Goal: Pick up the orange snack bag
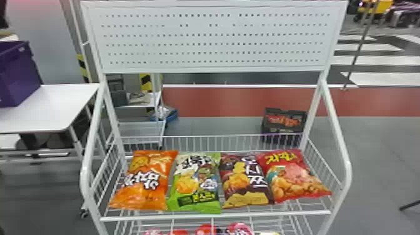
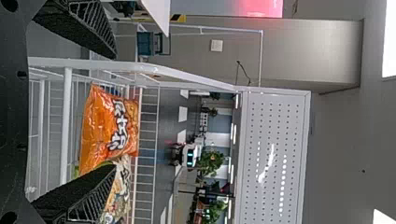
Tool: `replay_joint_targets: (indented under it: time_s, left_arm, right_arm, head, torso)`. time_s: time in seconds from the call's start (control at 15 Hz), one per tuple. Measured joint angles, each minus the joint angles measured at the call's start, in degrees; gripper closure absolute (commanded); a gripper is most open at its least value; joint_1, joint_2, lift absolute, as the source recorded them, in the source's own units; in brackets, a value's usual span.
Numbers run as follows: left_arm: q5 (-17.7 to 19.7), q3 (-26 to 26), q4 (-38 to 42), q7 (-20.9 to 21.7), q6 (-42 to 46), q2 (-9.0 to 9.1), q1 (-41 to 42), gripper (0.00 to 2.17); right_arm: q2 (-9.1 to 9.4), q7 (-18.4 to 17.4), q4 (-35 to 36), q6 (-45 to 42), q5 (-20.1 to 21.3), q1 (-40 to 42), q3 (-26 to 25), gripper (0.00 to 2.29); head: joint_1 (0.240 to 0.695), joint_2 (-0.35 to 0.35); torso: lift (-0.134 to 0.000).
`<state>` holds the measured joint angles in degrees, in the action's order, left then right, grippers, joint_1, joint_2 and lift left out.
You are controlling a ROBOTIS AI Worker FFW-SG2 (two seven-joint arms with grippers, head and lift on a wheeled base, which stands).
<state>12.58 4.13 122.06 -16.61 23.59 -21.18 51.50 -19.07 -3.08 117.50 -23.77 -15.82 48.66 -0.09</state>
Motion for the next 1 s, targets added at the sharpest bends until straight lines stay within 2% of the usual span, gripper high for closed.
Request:
replay_joint_targets:
  time_s: [0.73, 1.0]
  left_arm:
    - [-0.08, 0.1, -0.01, 0.08, 0.0, 0.0, -0.13, 0.04]
    - [-0.42, 1.44, -2.26, 0.47, -0.6, -0.12, -3.86, 0.04]
  right_arm:
    - [0.0, 0.0, 0.09, -0.15, 0.0, 0.14, -0.09, 0.17]
    - [0.06, 0.0, 0.06, -0.17, 0.0, 0.11, -0.08, 0.17]
  head:
    - [0.499, 0.0]
    - [0.499, 0.0]
  torso:
    - [0.0]
    - [0.0]
